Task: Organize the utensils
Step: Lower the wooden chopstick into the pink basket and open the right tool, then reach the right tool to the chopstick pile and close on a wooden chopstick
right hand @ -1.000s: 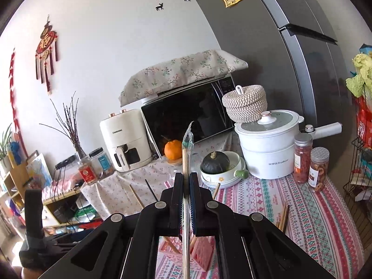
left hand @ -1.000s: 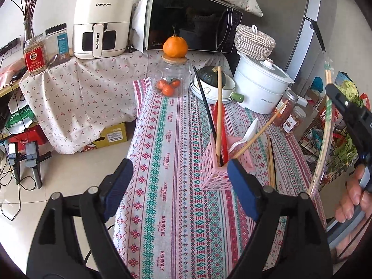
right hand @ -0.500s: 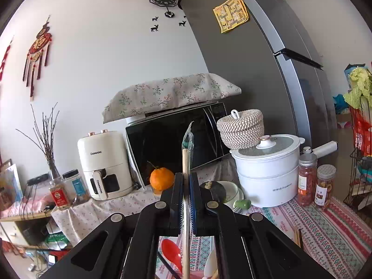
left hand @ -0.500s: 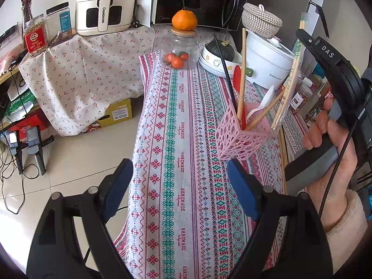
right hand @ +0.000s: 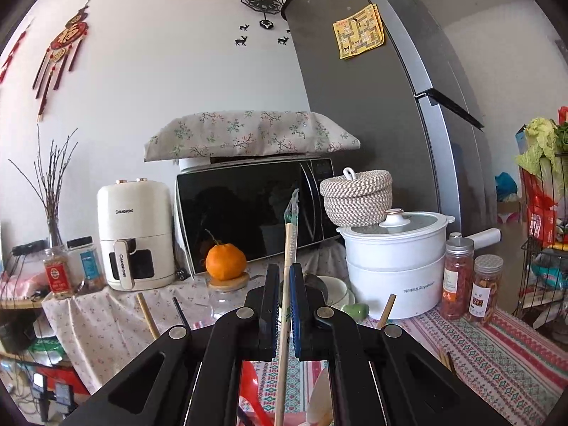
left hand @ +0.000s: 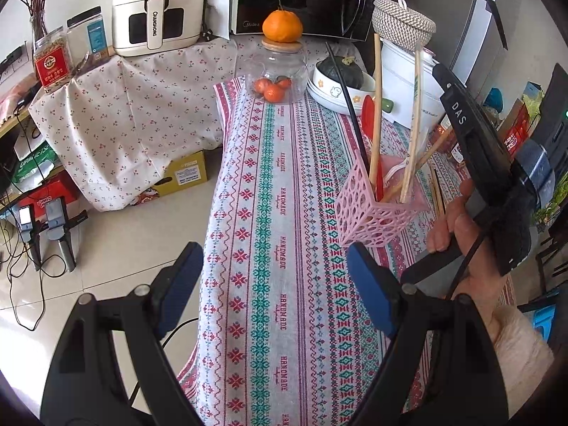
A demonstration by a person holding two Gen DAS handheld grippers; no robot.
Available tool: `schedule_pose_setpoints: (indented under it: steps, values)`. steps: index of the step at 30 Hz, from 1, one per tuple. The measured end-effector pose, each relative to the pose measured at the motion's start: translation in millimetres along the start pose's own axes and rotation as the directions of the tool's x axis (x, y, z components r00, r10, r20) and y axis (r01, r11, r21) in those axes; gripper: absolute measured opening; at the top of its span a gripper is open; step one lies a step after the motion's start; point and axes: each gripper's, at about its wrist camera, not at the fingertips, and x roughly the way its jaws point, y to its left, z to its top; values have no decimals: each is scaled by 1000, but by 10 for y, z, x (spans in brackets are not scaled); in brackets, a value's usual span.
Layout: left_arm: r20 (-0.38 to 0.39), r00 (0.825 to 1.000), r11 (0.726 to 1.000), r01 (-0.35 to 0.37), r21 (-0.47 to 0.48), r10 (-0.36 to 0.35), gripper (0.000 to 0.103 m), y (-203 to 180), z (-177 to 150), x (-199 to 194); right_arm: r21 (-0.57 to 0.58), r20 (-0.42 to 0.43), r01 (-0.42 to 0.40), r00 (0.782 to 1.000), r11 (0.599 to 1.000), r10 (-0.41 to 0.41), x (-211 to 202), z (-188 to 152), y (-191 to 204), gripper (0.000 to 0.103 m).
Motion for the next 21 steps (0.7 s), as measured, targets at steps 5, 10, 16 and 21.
schedule_pose_setpoints:
  steps: [5,10,16,21]
  values:
    - [-9,1000,1000,6,-9,-6,83,-17,1,16,-8,-31,-11,999,1000,11,-122,-93,-51,9]
    - [-13,1000,1000,20,-16,-20,83,-51,-12,4,21,-46,-29,998,999,30,-271,134,-249,32]
    - [-21,998,998,54,-38,-55,83,-74,-28,-35,85,-196,-23,980,996,39,-221,478,-727,38]
    - [-30,997,997,65,-42,-66,83,-91,-43,-32,192,-405,-13,910,981,92,44,532,-1279,38]
